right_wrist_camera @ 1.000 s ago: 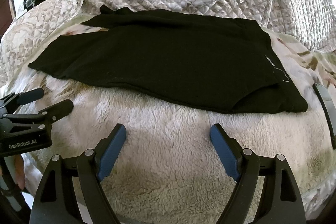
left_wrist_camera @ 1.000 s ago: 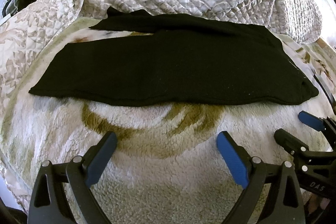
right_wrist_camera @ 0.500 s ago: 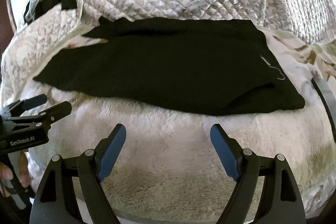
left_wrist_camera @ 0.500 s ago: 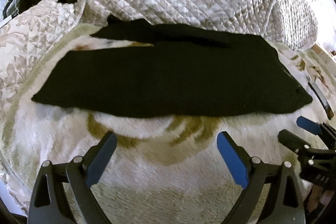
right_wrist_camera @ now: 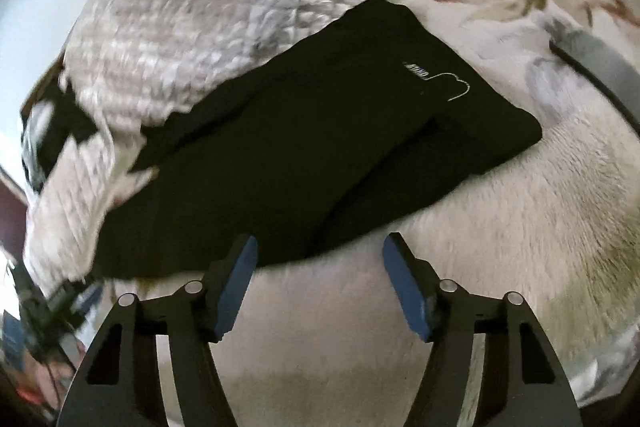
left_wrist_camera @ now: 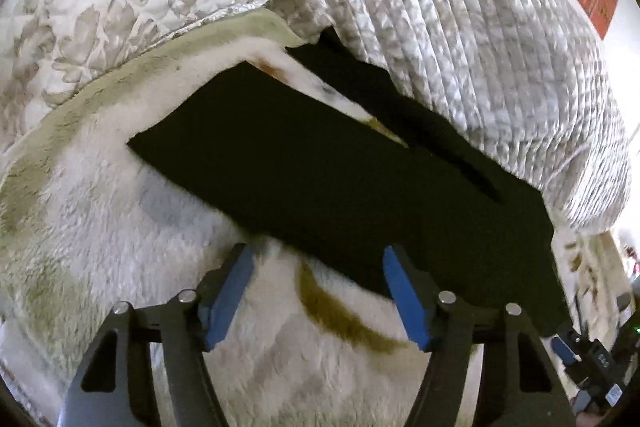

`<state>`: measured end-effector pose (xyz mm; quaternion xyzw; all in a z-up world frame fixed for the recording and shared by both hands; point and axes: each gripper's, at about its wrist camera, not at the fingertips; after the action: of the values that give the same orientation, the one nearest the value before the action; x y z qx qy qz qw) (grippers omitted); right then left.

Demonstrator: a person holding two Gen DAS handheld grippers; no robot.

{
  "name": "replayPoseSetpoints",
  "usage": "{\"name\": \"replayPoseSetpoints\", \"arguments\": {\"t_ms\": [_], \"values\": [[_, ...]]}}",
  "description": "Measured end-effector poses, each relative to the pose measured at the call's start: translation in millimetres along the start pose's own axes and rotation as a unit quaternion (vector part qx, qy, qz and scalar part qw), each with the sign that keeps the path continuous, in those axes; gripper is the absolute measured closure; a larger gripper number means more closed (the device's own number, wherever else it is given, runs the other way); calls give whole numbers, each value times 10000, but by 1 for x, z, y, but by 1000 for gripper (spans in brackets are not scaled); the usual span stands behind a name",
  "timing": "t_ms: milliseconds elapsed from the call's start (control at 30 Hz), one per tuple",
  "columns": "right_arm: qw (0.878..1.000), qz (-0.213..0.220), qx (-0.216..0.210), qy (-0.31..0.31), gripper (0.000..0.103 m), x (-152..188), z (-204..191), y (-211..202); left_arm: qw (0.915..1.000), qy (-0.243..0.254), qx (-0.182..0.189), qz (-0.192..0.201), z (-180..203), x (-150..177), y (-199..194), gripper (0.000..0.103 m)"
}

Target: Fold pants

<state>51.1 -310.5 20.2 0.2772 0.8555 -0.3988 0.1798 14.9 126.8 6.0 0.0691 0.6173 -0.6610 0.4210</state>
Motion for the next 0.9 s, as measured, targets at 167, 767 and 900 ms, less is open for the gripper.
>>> {"name": "replayPoseSetpoints", "arguments": {"t_ms": [167,767,900], "values": [[9960,369,-251,771,52,-18,35,2,9990,-391,229,4,-7,-11,15,35],[9881,929,-121,1219,99,-42,71,-9,9982,-567,-171,-21,-12,-35,24,99],[9894,941,-263,1079,99,-41,58,-38,9982,-570,-105,152,-21,-35,-10,99]]}}
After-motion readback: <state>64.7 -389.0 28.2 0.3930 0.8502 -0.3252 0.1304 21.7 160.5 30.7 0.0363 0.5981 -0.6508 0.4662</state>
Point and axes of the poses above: each gripper's, at about its wrist camera, not at the fingertips, and y roughly the way its jaws point, z to its right, x to its underside, and after that the axes turned 13 degrees about -x, right-handed
